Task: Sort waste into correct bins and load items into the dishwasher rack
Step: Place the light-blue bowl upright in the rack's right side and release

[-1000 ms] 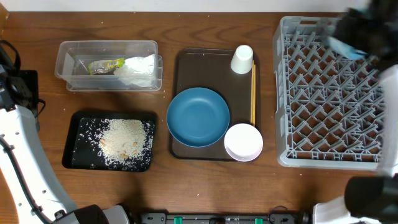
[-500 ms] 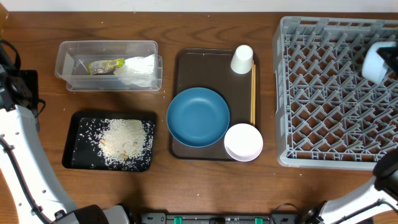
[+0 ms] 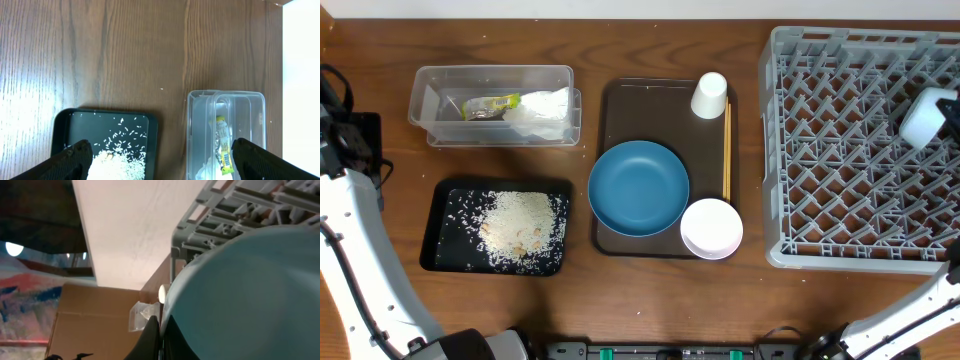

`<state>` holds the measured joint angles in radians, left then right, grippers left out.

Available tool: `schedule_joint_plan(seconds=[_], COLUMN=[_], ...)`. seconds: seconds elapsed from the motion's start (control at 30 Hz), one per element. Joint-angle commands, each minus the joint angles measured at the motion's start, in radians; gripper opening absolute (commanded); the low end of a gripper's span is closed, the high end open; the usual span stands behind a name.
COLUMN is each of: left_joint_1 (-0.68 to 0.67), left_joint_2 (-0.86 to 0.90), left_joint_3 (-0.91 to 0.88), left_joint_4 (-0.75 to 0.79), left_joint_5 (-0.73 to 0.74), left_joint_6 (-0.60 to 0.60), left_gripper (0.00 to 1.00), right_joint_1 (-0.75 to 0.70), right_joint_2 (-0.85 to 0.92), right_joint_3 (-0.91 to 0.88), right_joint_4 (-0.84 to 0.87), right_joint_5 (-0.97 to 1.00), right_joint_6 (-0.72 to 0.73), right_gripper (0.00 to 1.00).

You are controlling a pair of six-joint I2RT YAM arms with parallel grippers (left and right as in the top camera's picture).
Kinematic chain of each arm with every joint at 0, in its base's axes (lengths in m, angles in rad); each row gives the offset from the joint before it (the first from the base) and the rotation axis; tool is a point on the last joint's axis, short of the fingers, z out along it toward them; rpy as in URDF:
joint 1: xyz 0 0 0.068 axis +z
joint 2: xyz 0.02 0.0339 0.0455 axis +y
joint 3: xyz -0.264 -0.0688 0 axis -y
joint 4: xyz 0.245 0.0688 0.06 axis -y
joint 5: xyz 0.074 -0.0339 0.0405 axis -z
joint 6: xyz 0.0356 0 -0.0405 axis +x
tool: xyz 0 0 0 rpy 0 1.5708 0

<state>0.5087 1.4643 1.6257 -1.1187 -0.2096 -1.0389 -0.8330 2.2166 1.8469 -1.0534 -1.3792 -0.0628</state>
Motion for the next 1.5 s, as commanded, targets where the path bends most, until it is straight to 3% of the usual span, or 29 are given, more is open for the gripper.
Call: schedule_joint_plan(seconds=[0.0,0.1,0.23,0.37,0.63,0.73,0.8,0.9,1.03,1.17,1.27,1.33,1.47], left_joint_1=[0.003,0.003,0.003,0.003,0.003,0.003,0.003,0.003,0.003,0.003,0.003,0.003,0.003], left_joint_2=[0.004,0.004,0.004,0.004,0.004,0.004,0.004,0.004,0.004,0.004,0.004,0.004,0.004], left_joint_3=[0.0,0.0,0.0,0.0,0.0,0.0,0.0,0.0,0.0,0.0,0.0,0.0,0.0], left_joint_4=[-0.003,-0.003,-0.003,-0.003,-0.003,-0.003,-0.003,-0.003,-0.003,-0.003,-0.003,-0.003,-0.003], left_joint_5=[-0.012,-0.012,-0.012,-0.012,-0.012,-0.012,-0.012,-0.012,-0.012,-0.012,-0.012,-0.012,-0.012], left_joint_6=[0.01,0.01,0.01,0.01,0.01,0.01,0.01,0.01,0.01,0.01,0.01,0.01,0.01], left_gripper=[0.92,0.92,0.92,0.92,0.92,0.92,0.92,0.92,0.92,0.92,0.92,0.92,0.92], right_joint_1=[-0.034,-0.067,-0.116,-0.153,-0.174,-0.174,-0.17,-0.16,-0.122,-0.04,0.04,0.095,0.182], right_joint_2=[0.005,0.005,0.005,0.005,-0.07,-0.15,-0.203,-0.29,-0.372,-0.377,-0.348,-0.317,-0.253], right_joint_3=[0.003,0.003,0.003,0.003,0.003,0.003,0.003,0.003,0.003,0.003,0.003,0.003,0.003], right_joint_4=[-0.036,-0.08,-0.116,-0.146,-0.196,-0.195,-0.185,-0.151,-0.095,-0.01,0.026,0.046,0.079], right_joint_5=[0.209,0.319,0.325,0.325,0.326,0.35,0.396,0.499,0.613,0.824,1.0,1.088,1.218], right_joint_6=[-0.02,-0.021,-0.021,-0.021,-0.021,0.01,0.056,0.14,0.192,0.322,0.374,0.374,0.377], right_gripper=[0.01,0.01,0.03,0.14,0.23,0.34,0.54,0.63,0.59,0.35,0.09,0.02,0.01])
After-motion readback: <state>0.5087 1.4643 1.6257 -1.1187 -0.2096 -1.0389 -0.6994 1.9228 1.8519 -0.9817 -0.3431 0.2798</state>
